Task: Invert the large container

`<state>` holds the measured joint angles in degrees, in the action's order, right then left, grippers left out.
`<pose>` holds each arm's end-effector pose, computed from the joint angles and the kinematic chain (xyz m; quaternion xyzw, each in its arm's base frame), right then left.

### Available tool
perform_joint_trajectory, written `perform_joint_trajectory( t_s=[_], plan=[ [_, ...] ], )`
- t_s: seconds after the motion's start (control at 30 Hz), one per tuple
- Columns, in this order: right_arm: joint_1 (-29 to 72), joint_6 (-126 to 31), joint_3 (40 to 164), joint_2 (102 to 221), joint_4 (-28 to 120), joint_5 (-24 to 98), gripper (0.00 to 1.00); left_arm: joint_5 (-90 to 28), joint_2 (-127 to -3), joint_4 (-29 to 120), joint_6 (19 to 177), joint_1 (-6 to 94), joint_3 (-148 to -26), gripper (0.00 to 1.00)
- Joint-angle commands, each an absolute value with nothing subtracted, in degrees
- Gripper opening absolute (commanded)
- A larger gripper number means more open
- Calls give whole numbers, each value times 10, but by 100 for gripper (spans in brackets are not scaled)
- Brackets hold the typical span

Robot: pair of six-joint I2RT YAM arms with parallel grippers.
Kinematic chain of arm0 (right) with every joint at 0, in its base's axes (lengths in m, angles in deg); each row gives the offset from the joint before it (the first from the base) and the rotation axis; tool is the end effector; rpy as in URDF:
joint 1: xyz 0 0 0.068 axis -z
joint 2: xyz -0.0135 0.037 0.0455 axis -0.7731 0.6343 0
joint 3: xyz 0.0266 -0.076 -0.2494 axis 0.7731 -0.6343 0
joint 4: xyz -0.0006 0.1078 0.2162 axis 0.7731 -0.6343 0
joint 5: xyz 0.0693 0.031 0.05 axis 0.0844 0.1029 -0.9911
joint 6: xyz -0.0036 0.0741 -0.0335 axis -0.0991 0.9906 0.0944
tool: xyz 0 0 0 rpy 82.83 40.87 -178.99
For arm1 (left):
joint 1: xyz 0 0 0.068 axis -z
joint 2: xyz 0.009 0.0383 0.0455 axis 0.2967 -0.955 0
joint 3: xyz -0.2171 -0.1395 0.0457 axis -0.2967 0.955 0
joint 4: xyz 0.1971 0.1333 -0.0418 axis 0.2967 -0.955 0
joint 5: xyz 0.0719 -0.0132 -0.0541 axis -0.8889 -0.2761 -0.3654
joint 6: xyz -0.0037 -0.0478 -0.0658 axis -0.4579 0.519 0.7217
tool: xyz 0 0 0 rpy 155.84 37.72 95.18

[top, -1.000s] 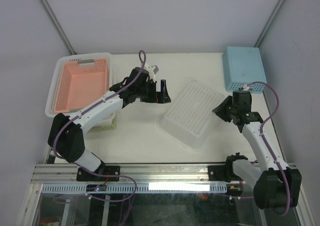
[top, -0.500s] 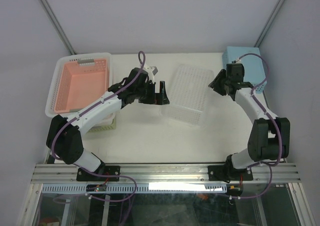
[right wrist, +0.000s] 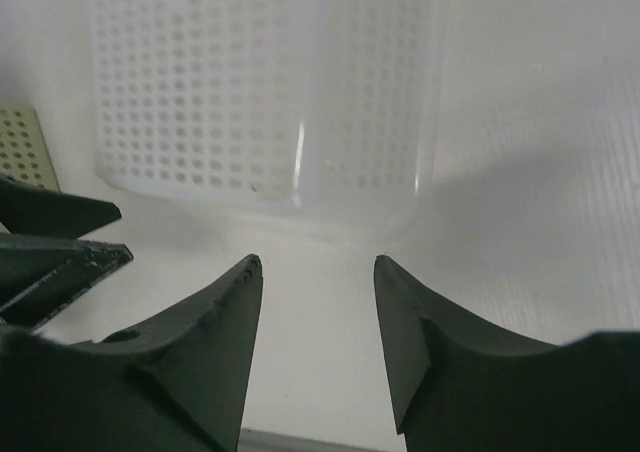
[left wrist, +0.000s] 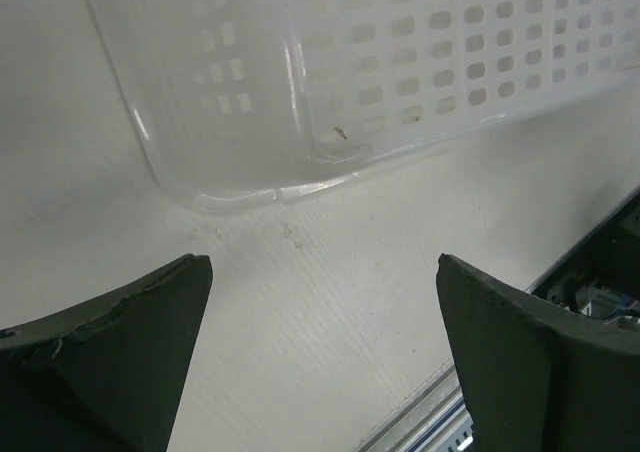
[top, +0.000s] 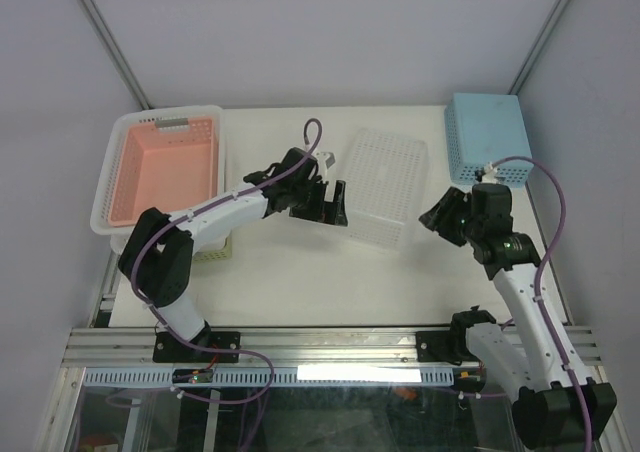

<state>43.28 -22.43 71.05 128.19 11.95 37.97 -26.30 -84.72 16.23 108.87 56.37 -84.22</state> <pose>0.1881 0.0329 0.2604 0.1644 0.8806 0.1987 0.3975 0.2665 -0.2369 0.2077 0.1685 0.9274 -0.2540 0.2168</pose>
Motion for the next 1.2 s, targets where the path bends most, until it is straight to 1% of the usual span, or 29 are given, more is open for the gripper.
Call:
perform_joint_trajectory(
  t_s=[0.0, 0.23, 0.4, 0.53, 0.6, 0.67, 0.8, 0.87, 0.97, 1.03, 1.17],
  plan=[
    [427, -206, 684, 1237, 14, 364, 52, -223, -885, 221, 1061, 585, -880, 99],
    [427, -192, 701, 1205, -21, 441, 56, -159, -955, 286, 1091, 593, -956, 99],
    [427, -188, 712, 1232, -11, 406, 54, -126, -938, 306, 1095, 595, -968, 99],
    [419, -167, 688, 1238, 41, 366, 50, -127, -897, 308, 1093, 590, -952, 99],
    [398, -149, 674, 1251, 75, 358, 48, -136, -880, 306, 1099, 580, -939, 99],
    [358, -128, 667, 1276, 109, 375, 47, -145, -867, 303, 1111, 564, -922, 99],
    [270, -104, 676, 1357, 171, 445, 46, -148, -858, 301, 1123, 529, -901, 99],
    [260, -106, 689, 1405, 186, 474, 45, -144, -862, 296, 1126, 521, -901, 99],
    [266, -116, 706, 1456, 194, 537, 44, -148, -864, 290, 1125, 514, -902, 99],
    [288, -124, 711, 1477, 207, 560, 44, -158, -860, 289, 1128, 509, -897, 99],
    [370, -145, 722, 1513, 224, 553, 44, -153, -861, 289, 1122, 503, -894, 99]
  ],
)
